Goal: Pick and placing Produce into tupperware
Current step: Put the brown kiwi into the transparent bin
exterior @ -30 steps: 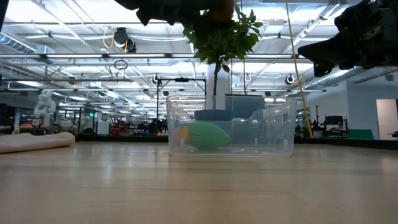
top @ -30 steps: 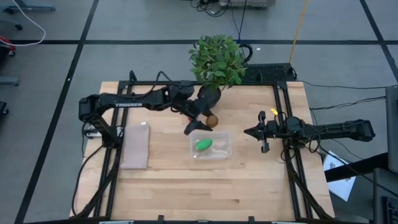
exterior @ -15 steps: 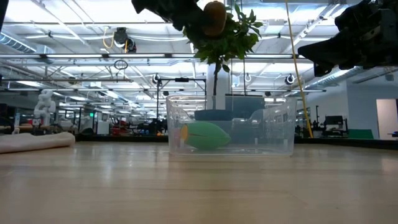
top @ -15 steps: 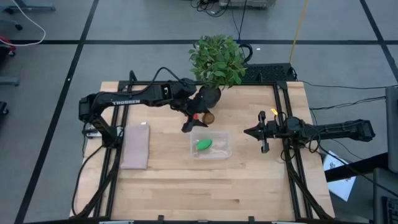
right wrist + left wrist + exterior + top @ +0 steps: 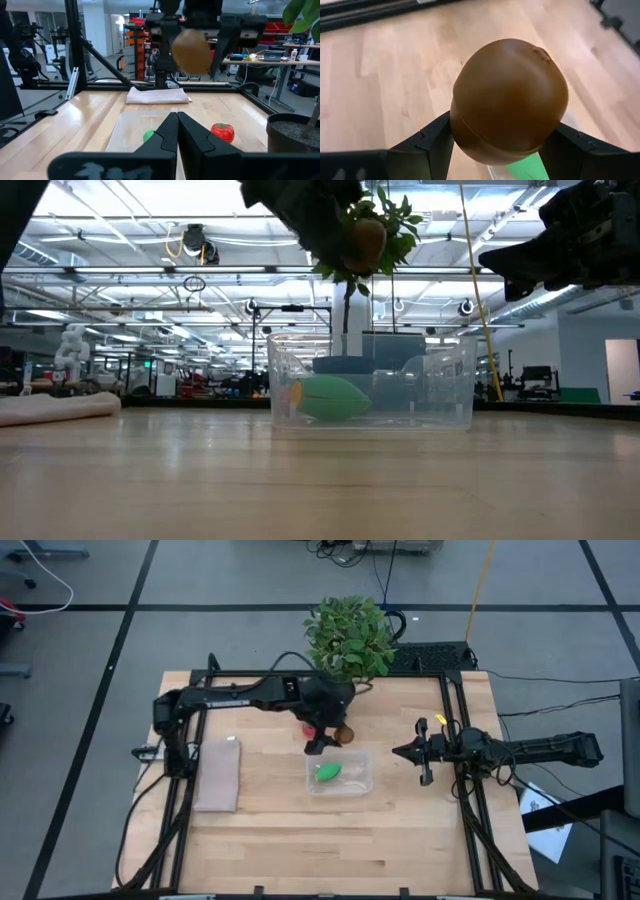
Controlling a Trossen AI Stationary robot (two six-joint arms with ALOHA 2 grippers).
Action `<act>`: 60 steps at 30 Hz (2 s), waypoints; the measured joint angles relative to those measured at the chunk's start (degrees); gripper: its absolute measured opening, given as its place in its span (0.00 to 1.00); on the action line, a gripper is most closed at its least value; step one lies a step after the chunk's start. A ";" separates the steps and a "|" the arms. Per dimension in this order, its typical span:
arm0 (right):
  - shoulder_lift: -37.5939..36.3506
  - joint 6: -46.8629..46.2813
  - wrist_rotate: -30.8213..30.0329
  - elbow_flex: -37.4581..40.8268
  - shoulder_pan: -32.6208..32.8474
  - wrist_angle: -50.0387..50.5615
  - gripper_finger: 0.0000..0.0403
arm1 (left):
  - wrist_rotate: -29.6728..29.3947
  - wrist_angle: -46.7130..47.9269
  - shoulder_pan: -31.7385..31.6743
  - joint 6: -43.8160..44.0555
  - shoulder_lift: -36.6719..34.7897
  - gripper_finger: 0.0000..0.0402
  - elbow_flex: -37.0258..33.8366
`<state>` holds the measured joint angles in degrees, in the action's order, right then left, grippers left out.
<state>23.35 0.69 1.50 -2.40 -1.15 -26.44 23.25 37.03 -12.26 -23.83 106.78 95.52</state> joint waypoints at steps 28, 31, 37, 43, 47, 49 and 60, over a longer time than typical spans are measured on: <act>0.39 1.75 -0.01 0.00 0.00 0.15 0.00 | -8.95 9.79 7.15 -21.95 20.02 0.60 15.76; 0.82 1.79 -0.02 0.00 0.00 0.25 0.00 | -9.15 8.57 7.41 -22.01 20.91 0.60 15.68; 1.93 1.97 -0.20 -0.01 0.00 0.10 0.00 | -10.08 8.25 7.90 -24.82 20.90 0.60 15.70; 2.08 1.97 -0.20 0.00 0.00 -0.07 0.00 | -10.64 6.32 7.65 -25.60 21.61 0.60 15.72; 2.26 1.95 -0.22 0.00 0.00 -0.26 0.00 | -11.00 6.58 7.57 -25.68 23.24 0.60 15.70; 2.45 1.95 -0.22 0.00 0.00 -0.61 0.00 | -11.04 6.66 7.57 -25.73 23.82 0.60 15.70; 2.83 1.95 -0.23 0.00 0.00 -0.87 0.00 | -11.46 8.16 8.03 -32.69 23.98 0.60 15.70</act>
<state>26.17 2.63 1.27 -2.40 -1.15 -27.31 11.79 45.19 -4.23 -56.52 130.76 111.22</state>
